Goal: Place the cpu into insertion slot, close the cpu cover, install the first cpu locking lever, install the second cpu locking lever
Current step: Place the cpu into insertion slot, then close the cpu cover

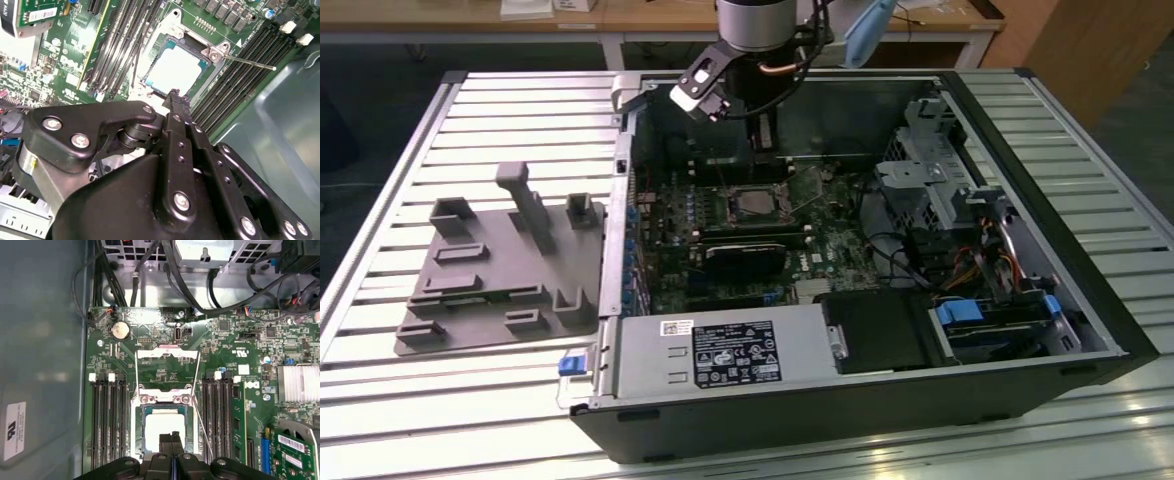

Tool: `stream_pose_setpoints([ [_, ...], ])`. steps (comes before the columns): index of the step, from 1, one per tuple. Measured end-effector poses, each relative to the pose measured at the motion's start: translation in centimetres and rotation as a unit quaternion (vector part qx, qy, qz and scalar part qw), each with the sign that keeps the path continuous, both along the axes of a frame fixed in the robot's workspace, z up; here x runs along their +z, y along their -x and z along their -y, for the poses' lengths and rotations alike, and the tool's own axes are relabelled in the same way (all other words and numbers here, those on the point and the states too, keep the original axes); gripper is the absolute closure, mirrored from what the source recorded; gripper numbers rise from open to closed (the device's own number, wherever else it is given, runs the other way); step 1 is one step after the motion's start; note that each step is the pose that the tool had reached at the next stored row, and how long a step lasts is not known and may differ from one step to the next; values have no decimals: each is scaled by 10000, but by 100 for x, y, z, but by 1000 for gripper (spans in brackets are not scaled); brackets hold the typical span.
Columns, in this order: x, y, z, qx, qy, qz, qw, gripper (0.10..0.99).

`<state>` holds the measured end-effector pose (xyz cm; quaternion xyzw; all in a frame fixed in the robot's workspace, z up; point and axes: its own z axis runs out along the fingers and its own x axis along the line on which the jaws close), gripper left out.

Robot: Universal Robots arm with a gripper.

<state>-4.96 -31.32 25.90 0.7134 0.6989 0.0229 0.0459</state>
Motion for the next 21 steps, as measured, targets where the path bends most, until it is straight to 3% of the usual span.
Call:
stream_pose_setpoints([
  [15,2,-5,0,0,0,5,10000,984],
  [21,1,-91,0,0,0,6,10000,984],
])
